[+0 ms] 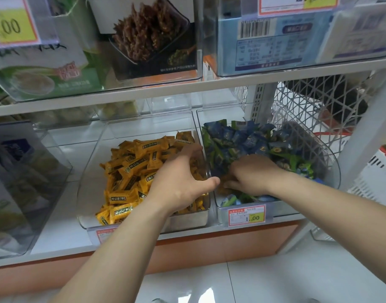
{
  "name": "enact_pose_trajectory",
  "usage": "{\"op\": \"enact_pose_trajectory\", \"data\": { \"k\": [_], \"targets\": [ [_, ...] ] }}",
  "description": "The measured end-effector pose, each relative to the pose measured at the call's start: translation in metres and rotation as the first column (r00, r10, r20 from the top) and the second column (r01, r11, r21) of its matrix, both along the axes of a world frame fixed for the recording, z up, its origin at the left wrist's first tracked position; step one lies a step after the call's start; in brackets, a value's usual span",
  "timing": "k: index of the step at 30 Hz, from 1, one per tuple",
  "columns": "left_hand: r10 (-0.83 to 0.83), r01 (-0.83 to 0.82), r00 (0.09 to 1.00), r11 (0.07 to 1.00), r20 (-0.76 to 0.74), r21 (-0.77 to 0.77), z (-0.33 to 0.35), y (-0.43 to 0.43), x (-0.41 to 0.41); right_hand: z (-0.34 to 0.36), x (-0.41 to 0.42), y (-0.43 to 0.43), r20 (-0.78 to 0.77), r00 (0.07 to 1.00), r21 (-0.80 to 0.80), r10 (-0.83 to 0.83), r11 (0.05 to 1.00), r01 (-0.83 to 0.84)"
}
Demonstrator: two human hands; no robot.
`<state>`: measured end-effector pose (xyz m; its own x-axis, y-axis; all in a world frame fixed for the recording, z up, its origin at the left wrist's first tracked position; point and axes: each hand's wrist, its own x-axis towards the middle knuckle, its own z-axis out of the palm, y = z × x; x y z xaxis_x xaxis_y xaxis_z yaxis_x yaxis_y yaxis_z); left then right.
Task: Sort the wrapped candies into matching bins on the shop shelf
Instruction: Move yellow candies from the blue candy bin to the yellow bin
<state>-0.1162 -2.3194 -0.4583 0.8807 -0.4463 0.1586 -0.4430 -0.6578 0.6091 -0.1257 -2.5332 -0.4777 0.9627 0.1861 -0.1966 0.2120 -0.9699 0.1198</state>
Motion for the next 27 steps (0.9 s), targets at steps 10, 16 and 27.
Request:
{"op": "enact_pose_trajectory", "data": {
  "k": [10, 16, 27],
  "targets": [
    [0.010, -0.010, 1.000, 1.000, 0.004, 0.025, -0.001, -0.001, -0.001, -0.003, 0.020, 0.000, -0.224, 0.968, 0.167, -0.114, 0.974, 0.153],
    [0.009, -0.010, 1.000, 1.000, 0.005, 0.030, -0.001, -0.001, -0.001, -0.001, 0.022, 0.000, -0.175, 0.980, 0.067, -0.090, 0.992, 0.103],
    [0.001, -0.002, 1.000, 0.999, 0.013, 0.033, -0.003, -0.001, 0.000, -0.010, 0.021, 0.000, -0.065, 0.996, 0.031, -0.060, 0.998, 0.062]
  ]
}}
